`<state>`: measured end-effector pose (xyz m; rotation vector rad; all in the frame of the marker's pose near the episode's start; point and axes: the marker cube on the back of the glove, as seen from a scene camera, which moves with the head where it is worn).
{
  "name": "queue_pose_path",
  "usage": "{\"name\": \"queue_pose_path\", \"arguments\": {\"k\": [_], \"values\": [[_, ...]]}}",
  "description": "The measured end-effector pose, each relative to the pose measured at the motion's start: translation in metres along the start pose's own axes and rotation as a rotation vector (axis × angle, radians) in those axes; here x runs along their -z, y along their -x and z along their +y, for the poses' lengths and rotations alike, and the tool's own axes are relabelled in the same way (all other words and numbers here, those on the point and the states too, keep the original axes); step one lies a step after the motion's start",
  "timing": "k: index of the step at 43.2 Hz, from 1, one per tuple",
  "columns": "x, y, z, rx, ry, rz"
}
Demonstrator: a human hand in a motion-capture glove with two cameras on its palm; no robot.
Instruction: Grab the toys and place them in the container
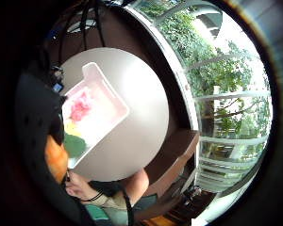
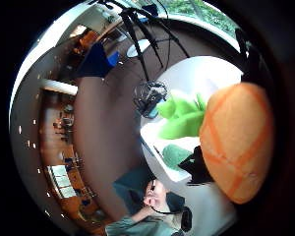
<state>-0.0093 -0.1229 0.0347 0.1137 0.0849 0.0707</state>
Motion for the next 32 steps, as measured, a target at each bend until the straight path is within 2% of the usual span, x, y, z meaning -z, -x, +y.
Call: {"name": "queue_pose_path", "arguments": {"k": [9, 19, 24, 32], "values": [[-0.015, -0.008, 0.029, 0.004, 0.226, 0.023], [0.023, -0.020, 0.078, 0.066, 0.143, -0.003], [0.038, -0.020, 0.097, 0.130, 0.012, -0.036], [0.047, -0.023, 0.116, 0.091, 0.093, -0.064]]}}
